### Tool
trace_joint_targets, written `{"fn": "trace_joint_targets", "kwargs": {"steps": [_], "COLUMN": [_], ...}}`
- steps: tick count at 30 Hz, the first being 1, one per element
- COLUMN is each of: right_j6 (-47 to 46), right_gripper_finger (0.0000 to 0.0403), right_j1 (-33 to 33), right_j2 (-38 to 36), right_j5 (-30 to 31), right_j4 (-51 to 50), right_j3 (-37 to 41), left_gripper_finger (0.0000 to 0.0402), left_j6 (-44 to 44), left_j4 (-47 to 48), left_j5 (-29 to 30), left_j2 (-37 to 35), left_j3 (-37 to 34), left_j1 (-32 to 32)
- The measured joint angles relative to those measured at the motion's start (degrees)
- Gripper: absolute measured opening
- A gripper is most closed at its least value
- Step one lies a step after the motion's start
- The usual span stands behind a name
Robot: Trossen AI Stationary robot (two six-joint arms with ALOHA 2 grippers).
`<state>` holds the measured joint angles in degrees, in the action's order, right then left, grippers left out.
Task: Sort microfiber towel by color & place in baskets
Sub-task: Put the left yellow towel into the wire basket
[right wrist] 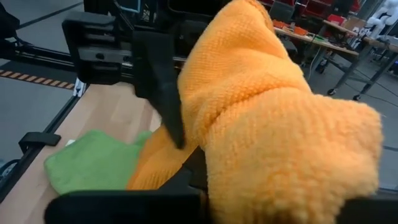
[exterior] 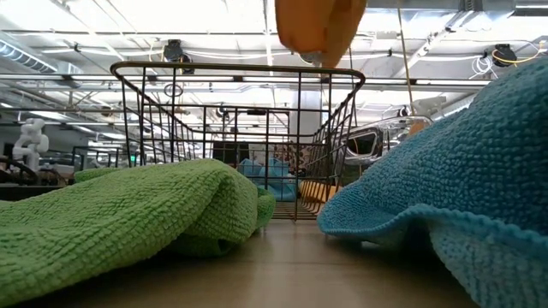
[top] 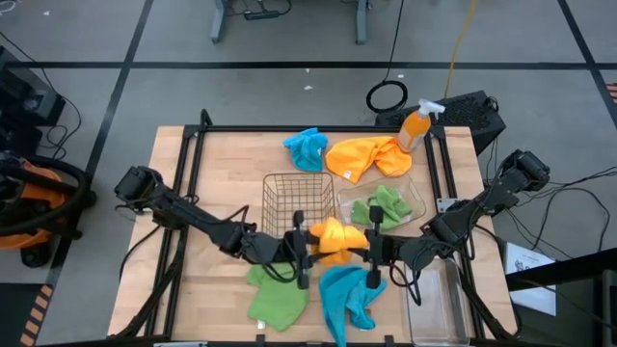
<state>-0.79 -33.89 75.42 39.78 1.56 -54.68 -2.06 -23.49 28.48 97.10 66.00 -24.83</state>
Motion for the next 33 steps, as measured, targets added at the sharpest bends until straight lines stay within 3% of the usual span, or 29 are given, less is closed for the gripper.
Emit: {"fn": "trace_joint_targets", "kwargs": {"steps": [3, 9, 18, 33], "right_j6": [-0.8, -2.6, -4.3, -11.6], "right_gripper_finger": [0.0046, 0.0113, 0.0202, 0.0217], "right_j1": [0.0, 0.0, -0.4, -0.4], "right_j2": [0.0, 0.0, -0.2, -3.0], "right_j5": [0.0, 0.4, 1.4, 2.1], "right_j4": [0.0, -1.0, -7.6, -18.2], "right_j3": [0.0, 0.0, 0.0, 0.0], "left_gripper_finger": [0.002, 0.0043, 0.0021, 0.0028], "left_j6": [-1.5, -1.5, -0.1, 12.8], "left_j4": [0.0, 0.8, 12.3, 35.8], "left_j5": [0.8, 0.8, 5.4, 9.8], "left_j2": [0.0, 0.0, -3.8, -7.8], "left_j3": [0.0, 0.0, 0.0, 0.0], "left_j1": [-0.5, -0.6, -0.6, -0.7]}}
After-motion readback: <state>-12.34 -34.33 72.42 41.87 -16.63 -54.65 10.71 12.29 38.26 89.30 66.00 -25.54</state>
